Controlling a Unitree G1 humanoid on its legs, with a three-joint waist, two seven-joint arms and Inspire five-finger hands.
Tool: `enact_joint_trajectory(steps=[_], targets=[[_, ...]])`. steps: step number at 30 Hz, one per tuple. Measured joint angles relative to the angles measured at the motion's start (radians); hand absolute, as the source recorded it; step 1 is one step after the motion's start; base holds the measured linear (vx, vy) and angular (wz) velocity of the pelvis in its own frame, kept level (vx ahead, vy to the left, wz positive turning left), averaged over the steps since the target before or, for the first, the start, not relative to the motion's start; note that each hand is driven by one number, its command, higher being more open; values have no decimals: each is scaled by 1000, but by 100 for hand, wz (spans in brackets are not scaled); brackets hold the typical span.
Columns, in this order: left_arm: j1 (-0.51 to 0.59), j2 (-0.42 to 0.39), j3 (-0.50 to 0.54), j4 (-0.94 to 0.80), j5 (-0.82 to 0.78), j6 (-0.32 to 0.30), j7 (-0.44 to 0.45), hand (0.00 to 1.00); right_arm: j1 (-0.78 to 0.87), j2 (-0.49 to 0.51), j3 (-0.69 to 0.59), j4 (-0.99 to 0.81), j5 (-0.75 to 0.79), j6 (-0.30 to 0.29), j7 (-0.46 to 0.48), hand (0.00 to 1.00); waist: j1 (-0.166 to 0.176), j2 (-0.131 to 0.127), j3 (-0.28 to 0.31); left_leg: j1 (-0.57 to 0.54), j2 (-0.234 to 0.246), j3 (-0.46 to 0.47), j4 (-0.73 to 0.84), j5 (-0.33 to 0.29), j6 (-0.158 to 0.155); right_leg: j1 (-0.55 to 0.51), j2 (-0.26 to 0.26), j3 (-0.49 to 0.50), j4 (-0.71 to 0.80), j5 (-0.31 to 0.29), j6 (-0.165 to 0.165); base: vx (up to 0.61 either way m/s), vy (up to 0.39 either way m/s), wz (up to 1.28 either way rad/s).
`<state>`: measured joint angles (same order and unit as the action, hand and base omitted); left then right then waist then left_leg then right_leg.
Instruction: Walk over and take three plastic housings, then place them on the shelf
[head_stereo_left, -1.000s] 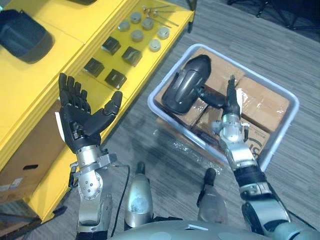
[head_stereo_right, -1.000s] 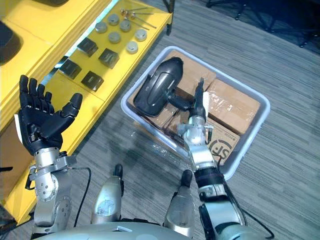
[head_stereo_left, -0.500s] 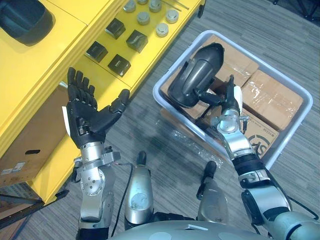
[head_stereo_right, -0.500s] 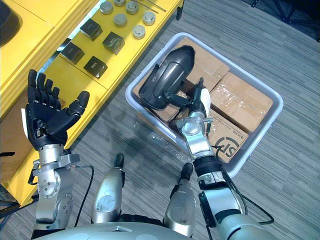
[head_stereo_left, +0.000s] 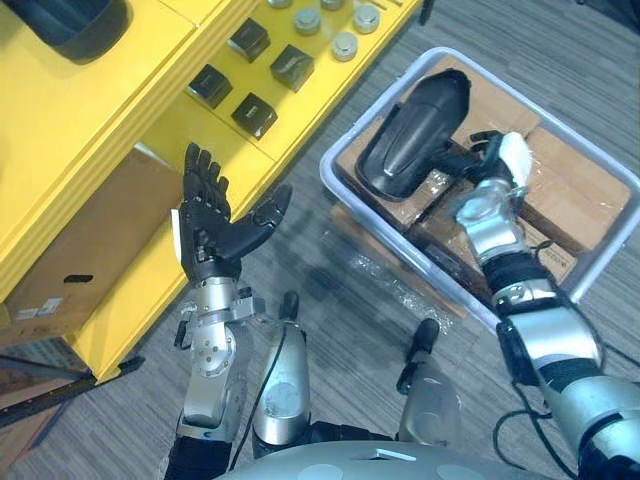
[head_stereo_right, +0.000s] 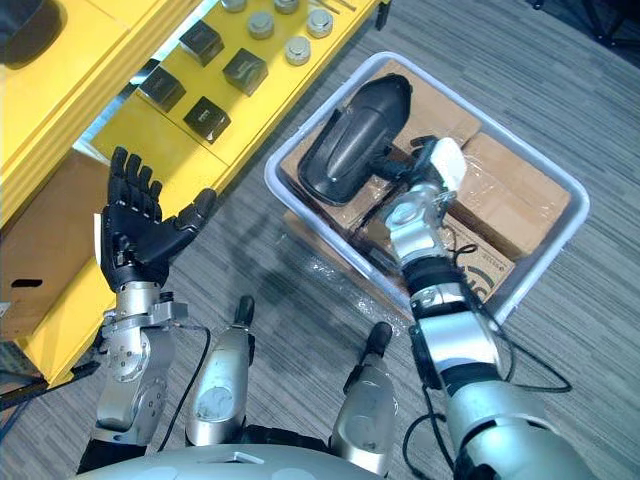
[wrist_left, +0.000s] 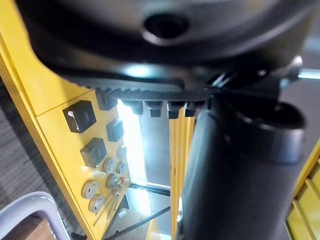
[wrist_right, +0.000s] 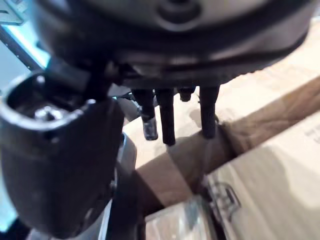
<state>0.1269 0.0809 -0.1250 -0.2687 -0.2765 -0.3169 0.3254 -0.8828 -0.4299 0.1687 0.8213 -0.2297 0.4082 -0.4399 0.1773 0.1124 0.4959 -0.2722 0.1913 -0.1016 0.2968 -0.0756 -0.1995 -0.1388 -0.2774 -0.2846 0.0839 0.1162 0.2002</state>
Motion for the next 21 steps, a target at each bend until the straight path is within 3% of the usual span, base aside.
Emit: enact_joint_trajectory(steps=[3, 10, 21], targets=[[2, 0, 2, -3, -30, 0, -2, 100, -4, -39, 3, 30, 7, 29, 1, 0, 10, 15, 4, 1, -3, -13, -29, 26, 0, 1, 0, -15, 0, 0, 0, 8, -17, 14], [47, 6, 4, -54, -32, 1, -13, 100, 69, -34, 9, -21, 10, 33, 16, 0, 9, 15, 4, 52, -5, -9, -76, 51, -2, 31, -6, -22, 0, -6, -8, 7, -4, 3], [113, 2, 45, -132, -31, 0, -29, 100, 310, 37, -50, -293, -39, -52, 36, 0, -24, 14, 3, 112, -2, 16, -127, 62, -3, 52, -8, -13, -1, -10, -15, 0, -3, -4]])
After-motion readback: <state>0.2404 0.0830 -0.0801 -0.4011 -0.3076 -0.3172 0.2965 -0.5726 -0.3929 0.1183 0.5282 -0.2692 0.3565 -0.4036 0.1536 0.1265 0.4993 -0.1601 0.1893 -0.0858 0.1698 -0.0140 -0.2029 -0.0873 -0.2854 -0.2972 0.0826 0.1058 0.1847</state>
